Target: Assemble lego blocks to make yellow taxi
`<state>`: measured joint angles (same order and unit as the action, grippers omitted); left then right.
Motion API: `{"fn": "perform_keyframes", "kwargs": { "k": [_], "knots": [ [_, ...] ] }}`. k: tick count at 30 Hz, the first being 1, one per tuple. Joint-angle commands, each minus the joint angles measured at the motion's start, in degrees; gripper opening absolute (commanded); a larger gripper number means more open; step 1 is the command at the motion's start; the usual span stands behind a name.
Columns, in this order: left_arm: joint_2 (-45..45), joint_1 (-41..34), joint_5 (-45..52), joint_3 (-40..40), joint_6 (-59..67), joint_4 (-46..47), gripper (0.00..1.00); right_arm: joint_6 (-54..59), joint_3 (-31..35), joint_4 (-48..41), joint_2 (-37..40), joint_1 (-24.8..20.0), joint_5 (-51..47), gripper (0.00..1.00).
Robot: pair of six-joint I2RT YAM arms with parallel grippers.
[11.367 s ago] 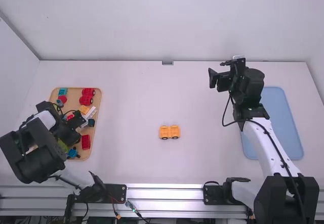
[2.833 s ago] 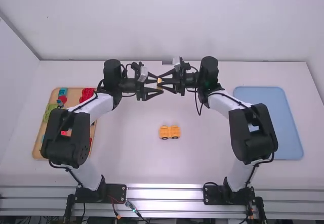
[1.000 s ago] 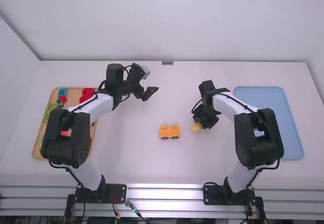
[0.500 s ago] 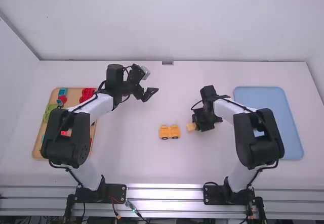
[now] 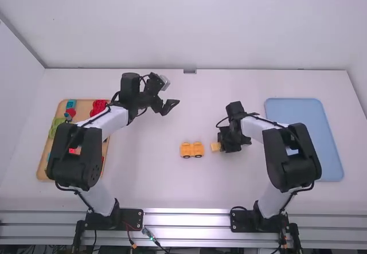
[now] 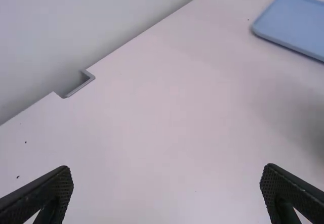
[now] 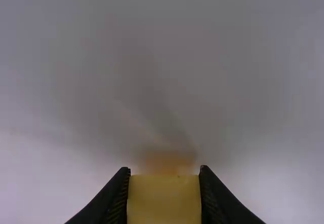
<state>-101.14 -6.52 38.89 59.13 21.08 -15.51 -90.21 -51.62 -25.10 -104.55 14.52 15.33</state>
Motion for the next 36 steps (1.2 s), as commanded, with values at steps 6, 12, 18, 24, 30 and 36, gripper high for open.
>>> {"fn": "perform_keyframes", "kwargs": {
  "k": [6, 12, 18, 24, 30, 36],
  "knots": [
    [-0.55, 0.22, 0.68, -0.28, 0.81, 0.09, 0.99, -1.49, 4.70, 7.37, 1.05, 0.13, 3.17, 0.77],
    [-0.55, 0.46, 0.66, -0.28, 0.85, 0.35, 0.99, -0.81, 4.90, 9.62, 1.18, -1.99, 9.33, 0.99],
    [-0.55, 0.52, 0.66, -0.28, 0.85, 0.63, 0.99, 6.88, 2.16, 9.55, 2.67, -5.64, 16.63, 0.63],
    [-0.55, 0.22, 0.63, -0.28, 0.87, 0.55, 0.99, 28.37, -3.28, 9.84, 4.76, -9.29, 22.51, 0.66],
    [-0.55, 0.11, 0.48, -0.28, 0.85, 0.74, 0.99, 56.17, -9.81, 9.49, 7.65, -12.41, 36.50, 0.99],
    [-0.55, 0.26, 2.93, -0.28, 0.85, 1.73, 0.99, 104.85, -14.45, 5.46, 11.34, -13.29, 41.13, 0.99]
  ]
}}
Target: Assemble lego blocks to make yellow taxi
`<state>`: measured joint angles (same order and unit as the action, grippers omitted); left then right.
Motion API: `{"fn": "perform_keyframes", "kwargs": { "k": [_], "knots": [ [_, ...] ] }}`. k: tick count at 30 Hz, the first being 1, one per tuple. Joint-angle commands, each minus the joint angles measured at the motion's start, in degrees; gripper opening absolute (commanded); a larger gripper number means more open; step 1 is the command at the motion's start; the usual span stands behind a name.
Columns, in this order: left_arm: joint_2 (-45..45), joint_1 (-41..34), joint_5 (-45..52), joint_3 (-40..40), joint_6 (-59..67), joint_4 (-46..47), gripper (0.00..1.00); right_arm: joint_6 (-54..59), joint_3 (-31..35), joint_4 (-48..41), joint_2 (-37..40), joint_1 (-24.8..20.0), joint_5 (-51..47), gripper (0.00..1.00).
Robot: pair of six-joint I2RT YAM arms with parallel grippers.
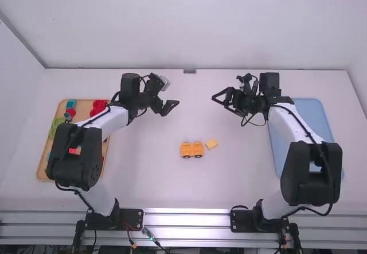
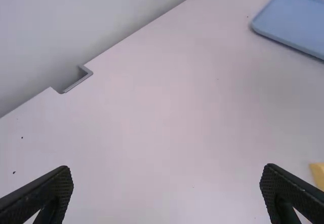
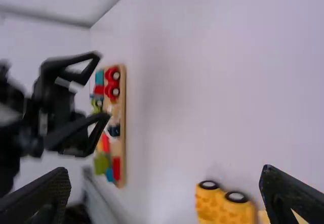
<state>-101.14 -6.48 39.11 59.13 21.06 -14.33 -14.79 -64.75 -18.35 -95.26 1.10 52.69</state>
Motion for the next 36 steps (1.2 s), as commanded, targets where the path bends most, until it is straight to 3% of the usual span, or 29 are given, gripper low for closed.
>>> {"fn": "perform_keyframes", "kwargs": {
  "k": [1, 5, 12, 20, 25, 30, 36],
  "knots": [
    [-0.55, 0.28, 3.76, -0.28, 0.90, 0.92, 0.99, 34.88, -1.29, -1.66, 2.27, 0.24, 3.13, 0.99],
    [-0.55, 0.37, 6.23, -0.28, 0.87, 0.79, 0.99, 55.17, -1.07, -1.77, 2.27, 1.29, -4.87, 0.99],
    [-0.55, 0.24, 13.03, -0.28, 0.90, 3.91, 0.99, 69.72, -1.07, 0.50, 2.23, 2.69, -10.75, 0.99],
    [-0.55, -0.28, 14.34, -0.28, 9.62, 10.25, 0.99, 102.79, -1.07, -19.08, 1.75, 3.76, -7.39, 0.99],
    [-0.55, -0.26, 19.76, -0.31, 15.54, 13.53, 0.99, 111.32, -1.07, -23.30, -4.02, 1.88, -2.75, 0.99],
    [-0.55, -0.28, 20.92, -0.33, 17.31, 14.08, 0.99, 121.39, -1.07, -26.82, -11.69, 3.17, -4.76, 0.99],
    [-0.55, -0.28, 21.99, -0.35, 17.27, 14.19, 0.99, 118.62, -2.21, -22.40, -20.02, 5.09, -7.32, 0.99]
  ]
}}
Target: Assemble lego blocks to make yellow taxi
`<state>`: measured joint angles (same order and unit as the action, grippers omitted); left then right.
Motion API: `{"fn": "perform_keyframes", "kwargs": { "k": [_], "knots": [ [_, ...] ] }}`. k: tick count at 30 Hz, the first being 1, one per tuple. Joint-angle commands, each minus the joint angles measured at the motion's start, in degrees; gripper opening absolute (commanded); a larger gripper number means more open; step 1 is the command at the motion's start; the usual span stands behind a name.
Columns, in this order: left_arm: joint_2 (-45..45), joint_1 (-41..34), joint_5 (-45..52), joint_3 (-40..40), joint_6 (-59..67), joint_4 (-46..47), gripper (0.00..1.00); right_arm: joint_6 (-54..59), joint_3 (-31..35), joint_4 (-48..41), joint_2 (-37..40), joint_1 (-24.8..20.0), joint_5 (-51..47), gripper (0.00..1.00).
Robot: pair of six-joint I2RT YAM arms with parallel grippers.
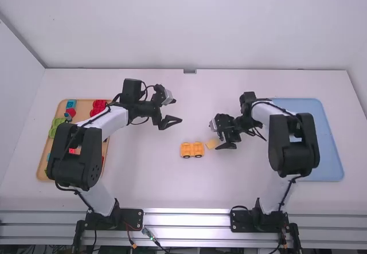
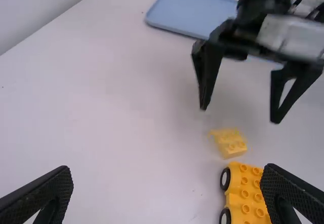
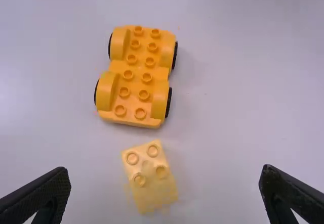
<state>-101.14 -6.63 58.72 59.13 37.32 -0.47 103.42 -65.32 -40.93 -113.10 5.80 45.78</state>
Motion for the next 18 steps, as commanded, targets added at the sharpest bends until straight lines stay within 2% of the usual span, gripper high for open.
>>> {"fn": "perform_keyframes", "kwargs": {
  "k": [1, 5, 10, 12, 15, 18],
  "knots": [
    [-0.55, -0.11, 2.34, -0.35, 1.07, 0.50, 0.99, -0.15, -2.01, 1.11, -4.15, 0.70, -0.13, 0.99],
    [-0.55, -0.11, 2.32, -0.35, 1.07, 1.14, 0.99, -0.09, -1.99, 1.92, -7.17, 0.59, 0.92, 0.97],
    [-0.55, -0.13, 2.10, -0.35, 1.05, 1.62, 0.99, 0.09, -1.03, 2.56, -8.00, 0.59, 0.90, 0.76],
    [-0.55, -0.11, 2.16, -0.35, 1.05, 1.73, 0.99, 0.04, -0.44, 3.56, -8.00, 0.68, 0.90, 0.73],
    [-0.55, -0.13, 2.14, -0.35, 1.07, 2.45, 0.99, -0.66, 1.86, 6.91, -8.00, 1.29, 0.68, 0.62],
    [-0.55, -0.13, 2.16, -0.35, 1.07, 3.21, 0.99, -3.32, 3.34, 9.86, -8.00, 1.16, 0.68, 0.63]
  ]
}}
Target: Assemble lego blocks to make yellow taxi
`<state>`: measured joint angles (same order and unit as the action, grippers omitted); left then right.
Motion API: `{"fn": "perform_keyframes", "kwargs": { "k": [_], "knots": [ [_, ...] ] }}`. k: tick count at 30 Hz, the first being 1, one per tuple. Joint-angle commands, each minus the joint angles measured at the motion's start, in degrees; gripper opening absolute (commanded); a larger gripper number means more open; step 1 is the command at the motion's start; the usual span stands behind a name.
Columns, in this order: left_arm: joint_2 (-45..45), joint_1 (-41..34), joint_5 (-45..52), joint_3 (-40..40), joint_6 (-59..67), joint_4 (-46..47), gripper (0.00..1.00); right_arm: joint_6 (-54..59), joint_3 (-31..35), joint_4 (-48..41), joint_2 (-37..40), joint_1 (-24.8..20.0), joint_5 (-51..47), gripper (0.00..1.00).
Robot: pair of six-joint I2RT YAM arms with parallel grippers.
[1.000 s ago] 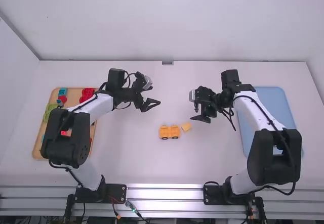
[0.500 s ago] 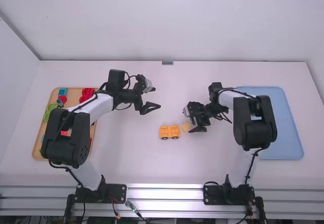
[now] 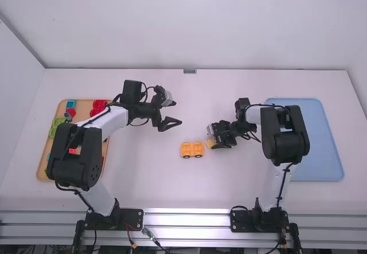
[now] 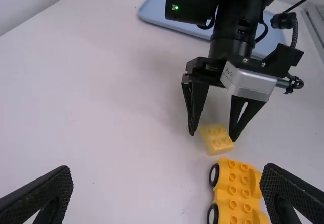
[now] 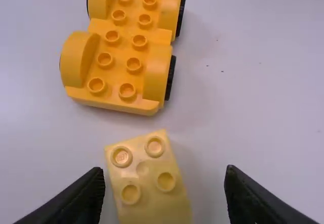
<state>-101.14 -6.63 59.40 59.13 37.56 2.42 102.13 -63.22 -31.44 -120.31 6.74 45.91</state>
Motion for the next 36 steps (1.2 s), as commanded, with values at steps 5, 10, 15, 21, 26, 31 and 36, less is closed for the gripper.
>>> {"fn": "perform_keyframes", "kwargs": {
  "k": [5, 10, 15, 21, 26, 31, 36],
  "knots": [
    [-0.55, -0.13, 1.70, -0.35, 0.83, 0.70, 0.99, -2.45, 2.99, 2.62, -0.79, -0.35, 1.07, 0.59],
    [-0.55, -0.26, 1.68, -0.74, 0.81, 0.68, 0.99, -3.37, 2.82, 2.08, -0.79, -0.35, 1.25, 0.31],
    [-0.55, -1.97, 1.62, -4.96, 0.96, -3.61, 0.99, -3.39, 1.97, -1.09, -0.76, -0.26, 2.51, 0.22],
    [-0.55, -5.33, 1.53, -16.20, 9.55, -16.41, 0.99, -3.41, -4.20, -14.69, -0.63, -0.48, 2.54, 0.19],
    [-1.79, -7.50, 1.03, -23.41, 9.20, -28.04, 0.99, -7.02, -8.00, -18.49, -0.31, -0.48, 4.50, 0.16],
    [-6.84, -8.44, 0.70, -25.51, 4.11, -37.81, 0.99, -13.00, -7.96, -15.50, 2.12, -0.46, 5.62, 0.17],
    [-12.59, -8.79, 4.46, -23.10, 4.42, -39.01, 0.99, -14.19, -4.15, -12.13, 8.13, -0.20, 6.86, 0.17]
  ]
}}
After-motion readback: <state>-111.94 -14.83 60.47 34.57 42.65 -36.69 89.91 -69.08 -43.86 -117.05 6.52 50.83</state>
